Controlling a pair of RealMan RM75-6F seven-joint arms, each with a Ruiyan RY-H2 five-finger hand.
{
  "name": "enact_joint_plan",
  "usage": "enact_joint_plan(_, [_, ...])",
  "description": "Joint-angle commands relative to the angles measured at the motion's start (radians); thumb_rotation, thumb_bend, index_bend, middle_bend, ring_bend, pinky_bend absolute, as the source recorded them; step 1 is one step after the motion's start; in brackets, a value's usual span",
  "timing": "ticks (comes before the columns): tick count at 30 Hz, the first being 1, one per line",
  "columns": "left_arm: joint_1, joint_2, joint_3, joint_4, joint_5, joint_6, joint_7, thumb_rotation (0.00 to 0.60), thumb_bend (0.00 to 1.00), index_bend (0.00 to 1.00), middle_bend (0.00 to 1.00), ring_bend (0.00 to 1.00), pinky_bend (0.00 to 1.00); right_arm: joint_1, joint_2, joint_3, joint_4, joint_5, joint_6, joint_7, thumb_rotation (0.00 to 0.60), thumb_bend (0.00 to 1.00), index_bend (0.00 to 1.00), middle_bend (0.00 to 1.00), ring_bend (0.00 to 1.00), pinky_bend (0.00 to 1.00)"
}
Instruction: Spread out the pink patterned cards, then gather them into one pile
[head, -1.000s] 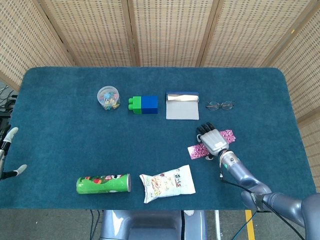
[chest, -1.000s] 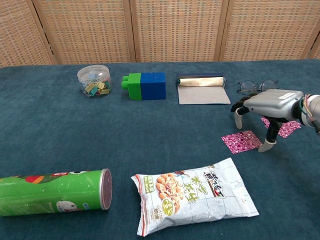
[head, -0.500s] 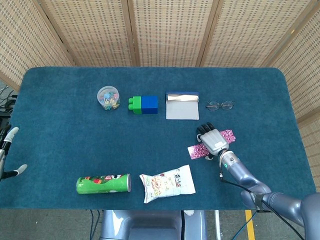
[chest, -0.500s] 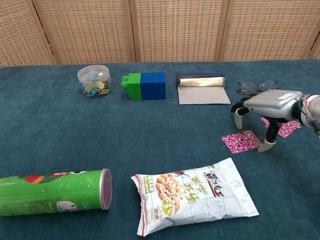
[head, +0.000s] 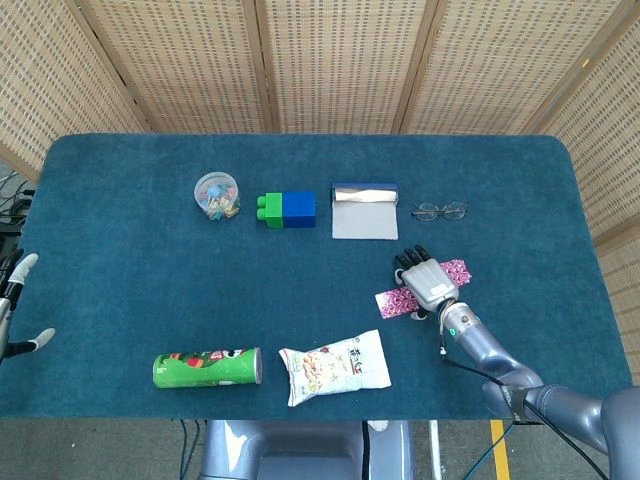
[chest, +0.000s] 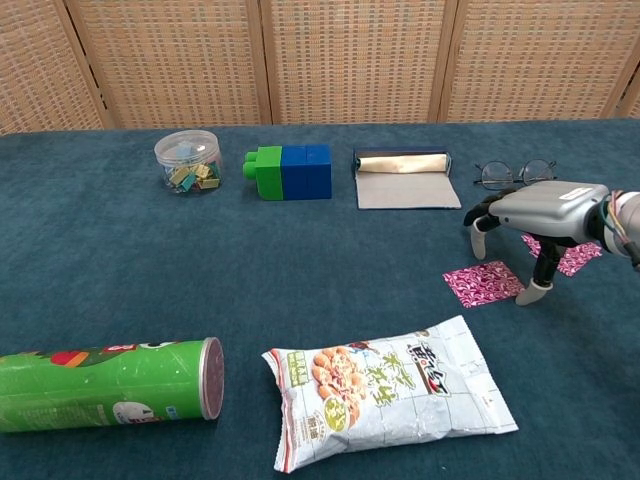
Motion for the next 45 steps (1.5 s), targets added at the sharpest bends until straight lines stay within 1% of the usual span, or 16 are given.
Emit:
enact_joint_plan(1, [0.0,0.0,0.0,0.0,-0.001,-0.002,0.001,0.6,0.03,0.0,0.0,0.0,0.0,0.0,0.003,0.001,-0.004,-0.001,0.001,0.001,0.6,0.18,0.36,0.11,0.0,0.0])
enact_joint_plan(13, [-0.002,-0.003,0.0,0.001,0.001,-0.002,0.001,0.6,0.03,0.0,0.0,0.0,0.0,0.003,0.02,0.003,-0.032,0.005,0.003,-0.008,0.6,0.18,0.36,0.11,0.0,0.0])
enact_joint_plan(36, [-0.002,-0.007,0.001,0.007,-0.001,-0.004,0.0,0.6,0.03,0.0,0.0,0.0,0.0,-0.001,0.003,-0.011,-0.007,0.005,-0.005,0.001,0.6,0.18,0.37,0.12,0.0,0.0])
enact_joint_plan(45, [-0.002,-0.009,0.002,0.01,-0.001,-0.006,-0.001,0.6,0.03,0.0,0.0,0.0,0.0,-0.005,0.001,-0.017,-0.001,0.001,-0.009,0.006,0.6,0.21,0.42,0.13,0.0,0.0])
